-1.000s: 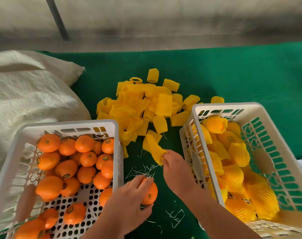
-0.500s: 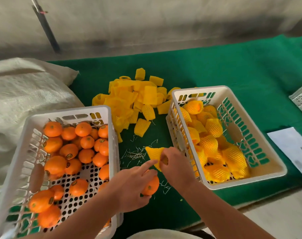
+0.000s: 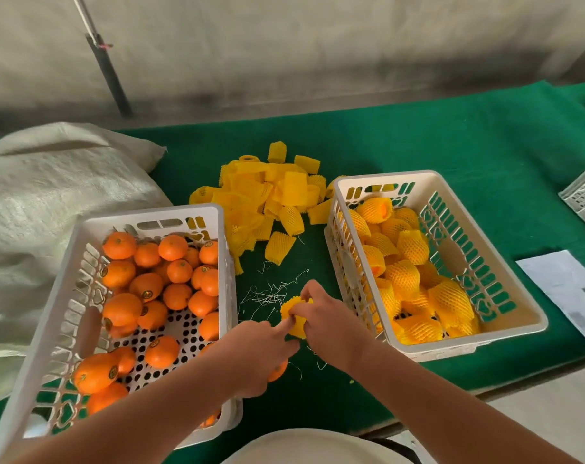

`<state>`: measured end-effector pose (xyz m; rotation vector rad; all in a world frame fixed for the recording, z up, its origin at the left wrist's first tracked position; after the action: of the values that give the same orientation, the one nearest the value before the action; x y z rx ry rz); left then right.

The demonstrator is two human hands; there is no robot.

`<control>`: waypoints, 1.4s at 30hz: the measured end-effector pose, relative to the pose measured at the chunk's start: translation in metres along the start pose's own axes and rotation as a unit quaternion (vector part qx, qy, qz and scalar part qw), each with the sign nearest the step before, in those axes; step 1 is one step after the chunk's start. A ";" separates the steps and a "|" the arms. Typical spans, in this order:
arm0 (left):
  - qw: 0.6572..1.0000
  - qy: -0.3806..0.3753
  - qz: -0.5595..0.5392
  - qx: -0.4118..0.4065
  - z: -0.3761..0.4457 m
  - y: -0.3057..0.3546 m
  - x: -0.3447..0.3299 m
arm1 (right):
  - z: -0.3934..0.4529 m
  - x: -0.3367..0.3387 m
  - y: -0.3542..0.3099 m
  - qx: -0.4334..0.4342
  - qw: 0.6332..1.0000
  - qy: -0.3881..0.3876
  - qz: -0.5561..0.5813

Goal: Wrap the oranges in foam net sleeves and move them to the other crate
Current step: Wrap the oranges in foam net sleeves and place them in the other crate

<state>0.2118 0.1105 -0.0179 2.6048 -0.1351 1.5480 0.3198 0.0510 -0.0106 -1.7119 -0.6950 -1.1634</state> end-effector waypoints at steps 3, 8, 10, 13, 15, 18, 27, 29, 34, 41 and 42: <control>0.999 -0.009 -0.024 0.033 -0.007 -0.012 -0.008 | 0.002 0.009 0.018 -0.045 0.999 0.008 -0.025; 0.985 0.044 -0.150 0.078 -0.019 -0.024 0.002 | 0.002 0.019 0.029 -0.077 0.996 0.039 0.000; 0.972 0.073 -0.201 0.094 -0.023 -0.028 0.009 | 0.002 0.018 0.025 -0.076 0.996 0.044 0.003; 0.954 0.101 -0.261 0.107 -0.028 -0.036 0.017 | 0.003 0.023 0.024 -0.077 0.996 0.054 0.005; 0.917 0.099 -0.365 0.129 -0.032 -0.043 0.019 | 0.001 0.024 0.020 -0.073 0.996 0.058 -0.004; 0.759 0.061 -0.630 0.149 -0.038 -0.042 0.016 | -0.003 0.015 0.009 -0.067 0.997 0.034 -0.022; 0.581 0.250 -0.723 0.278 -0.035 -0.035 0.013 | -0.005 0.018 -0.010 -0.043 0.993 0.054 0.096; 0.613 0.300 -0.665 0.302 -0.038 -0.034 0.017 | -0.006 0.020 -0.015 -0.043 0.991 0.060 0.112; 0.645 0.280 -0.656 0.275 -0.038 -0.033 0.020 | -0.009 0.025 -0.019 -0.048 0.990 0.066 0.117; 0.698 0.275 -0.610 0.257 -0.046 -0.035 0.022 | -0.012 0.031 -0.024 -0.047 0.990 0.077 0.104; 0.698 0.291 -0.599 0.264 -0.048 -0.035 0.023 | -0.013 0.032 -0.025 -0.048 0.990 0.079 0.104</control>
<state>0.1861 0.1517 0.0235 1.4269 1.8396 1.6998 0.3065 0.0486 0.0300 -1.7038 -0.3595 -1.1854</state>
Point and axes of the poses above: each hand's wrist, its own z-axis towards the middle knuckle, its own x-axis out of the back of the hand, y = z × x, the point moved 7 cm from there along z, towards the middle knuckle, and after that the axes turned 5 degrees about -x, right-handed, at the moved point
